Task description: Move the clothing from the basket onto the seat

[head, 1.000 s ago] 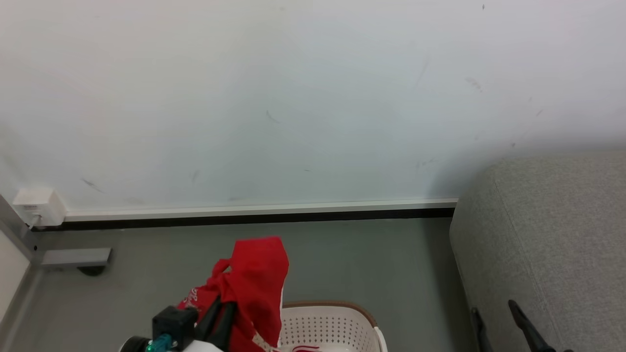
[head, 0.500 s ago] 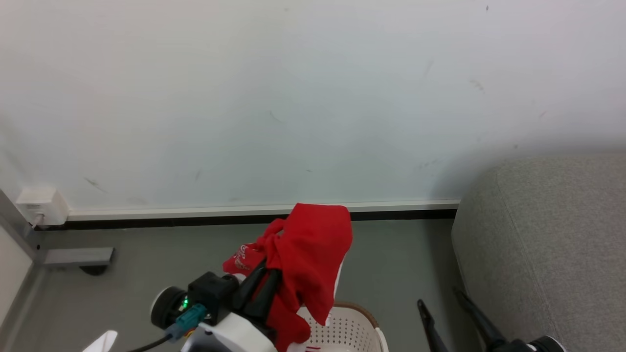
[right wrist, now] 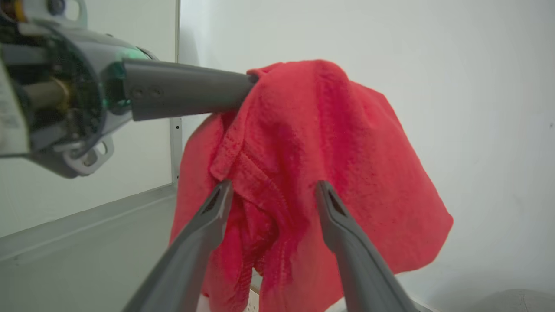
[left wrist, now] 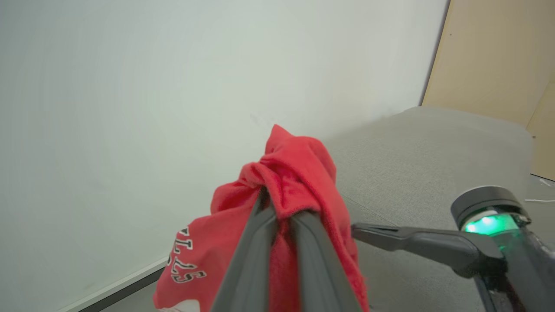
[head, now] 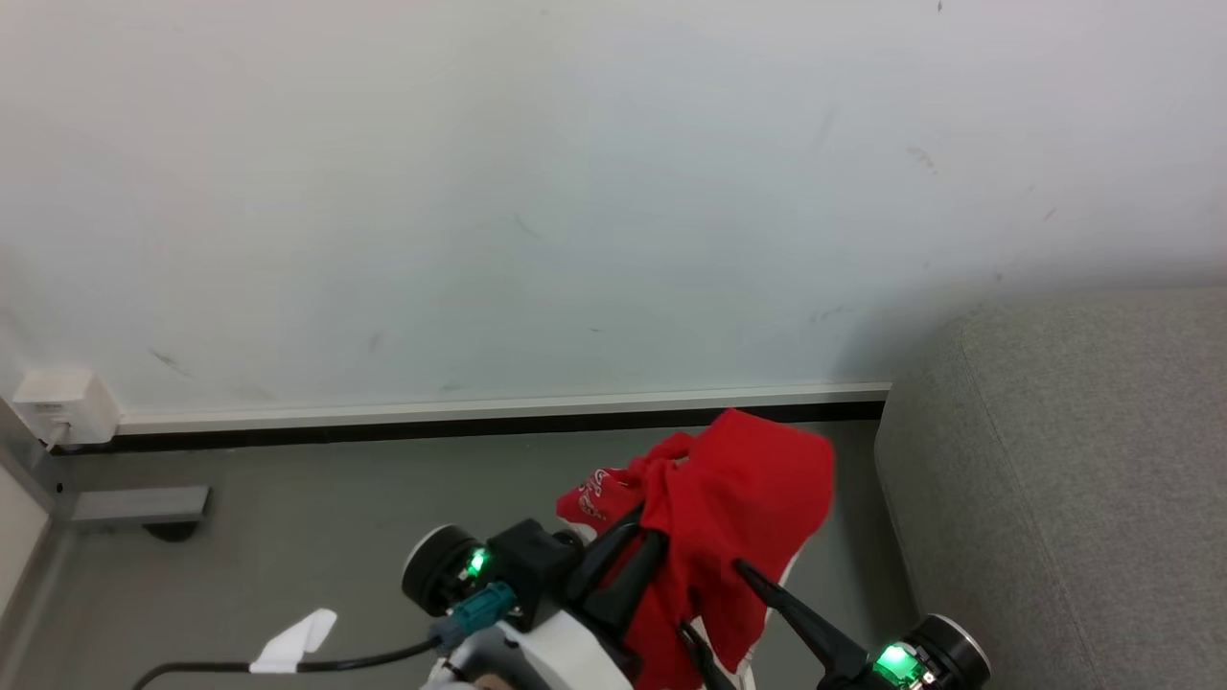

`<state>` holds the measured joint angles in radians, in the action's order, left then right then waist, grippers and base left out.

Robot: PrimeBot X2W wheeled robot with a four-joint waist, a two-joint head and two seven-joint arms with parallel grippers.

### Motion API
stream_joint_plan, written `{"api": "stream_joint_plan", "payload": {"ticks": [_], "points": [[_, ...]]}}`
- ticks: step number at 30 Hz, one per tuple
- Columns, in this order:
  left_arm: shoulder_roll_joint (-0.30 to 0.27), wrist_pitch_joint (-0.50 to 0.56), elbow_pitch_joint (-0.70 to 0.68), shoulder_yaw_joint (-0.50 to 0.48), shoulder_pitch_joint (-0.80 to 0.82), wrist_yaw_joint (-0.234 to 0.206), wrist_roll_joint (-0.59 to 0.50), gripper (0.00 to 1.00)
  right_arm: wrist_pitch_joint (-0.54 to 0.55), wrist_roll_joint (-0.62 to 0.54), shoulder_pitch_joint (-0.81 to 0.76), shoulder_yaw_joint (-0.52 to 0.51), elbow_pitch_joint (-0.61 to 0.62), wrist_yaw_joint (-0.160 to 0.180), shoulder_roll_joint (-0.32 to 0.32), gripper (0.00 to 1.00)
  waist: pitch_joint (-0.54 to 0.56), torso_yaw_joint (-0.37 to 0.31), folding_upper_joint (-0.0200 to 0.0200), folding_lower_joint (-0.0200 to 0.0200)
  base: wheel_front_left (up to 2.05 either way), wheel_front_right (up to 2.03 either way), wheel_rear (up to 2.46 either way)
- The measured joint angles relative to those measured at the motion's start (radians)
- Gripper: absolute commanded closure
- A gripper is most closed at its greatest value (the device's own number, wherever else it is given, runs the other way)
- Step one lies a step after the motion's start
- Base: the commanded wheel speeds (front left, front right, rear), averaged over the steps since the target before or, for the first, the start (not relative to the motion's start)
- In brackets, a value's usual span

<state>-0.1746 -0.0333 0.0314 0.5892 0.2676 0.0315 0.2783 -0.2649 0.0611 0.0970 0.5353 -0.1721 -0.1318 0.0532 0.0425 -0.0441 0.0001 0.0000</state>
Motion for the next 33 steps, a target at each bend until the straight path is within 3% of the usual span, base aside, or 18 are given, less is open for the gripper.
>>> {"api": "stream_joint_plan", "payload": {"ticks": [11,20,21,23,24,28,29,32,33], "points": [[0.008,0.031,0.001,0.062,0.018,0.033,0.003,1.00,0.000,-0.087,0.045,0.010,-0.041,0.000,0.029,0.00,-0.002,-0.005,0.0000,0.0000,0.00,0.00,0.00],[0.022,0.073,-0.037,0.102,-0.005,0.066,0.097,1.00,0.000,-0.103,0.045,-0.019,-0.073,0.000,0.020,0.00,-0.003,-0.007,0.0000,0.0000,0.00,0.00,0.00],[0.023,0.078,-0.039,0.105,-0.007,0.066,0.105,1.00,0.000,-0.102,0.045,-0.023,-0.077,0.000,0.017,0.43,-0.003,-0.006,0.0000,0.0000,0.00,0.00,0.00],[0.023,0.082,-0.041,0.110,-0.012,0.071,0.121,1.00,0.000,-0.092,0.044,-0.032,-0.077,0.000,0.013,0.91,-0.002,-0.006,0.0000,0.0000,0.00,0.00,0.00],[0.021,0.085,-0.041,0.112,-0.012,0.072,0.121,1.00,0.000,-0.087,0.044,-0.031,-0.077,0.000,0.012,1.00,-0.002,-0.006,0.0000,0.0000,0.00,0.00,0.00],[0.014,0.085,-0.037,0.111,-0.012,0.073,0.127,1.00,0.000,-0.069,0.044,-0.031,-0.077,0.000,0.008,1.00,-0.003,-0.007,0.0000,0.0000,0.00,0.00,0.00],[0.013,0.084,-0.035,0.109,-0.012,0.073,0.127,0.94,0.000,-0.066,0.044,-0.031,-0.077,0.000,0.007,1.00,-0.003,-0.008,0.0000,0.0000,0.00,0.00,0.00],[0.012,0.073,-0.024,0.105,-0.012,0.064,0.127,0.54,0.000,-0.060,0.044,-0.043,-0.076,0.000,0.005,1.00,-0.003,-0.014,0.0000,0.0000,0.00,0.00,0.00],[0.011,0.067,-0.018,0.103,-0.012,0.064,0.127,0.21,0.000,-0.058,0.043,-0.048,-0.076,0.000,0.005,1.00,-0.004,-0.016,0.0000,0.0000,0.00,0.00,0.00]]}}
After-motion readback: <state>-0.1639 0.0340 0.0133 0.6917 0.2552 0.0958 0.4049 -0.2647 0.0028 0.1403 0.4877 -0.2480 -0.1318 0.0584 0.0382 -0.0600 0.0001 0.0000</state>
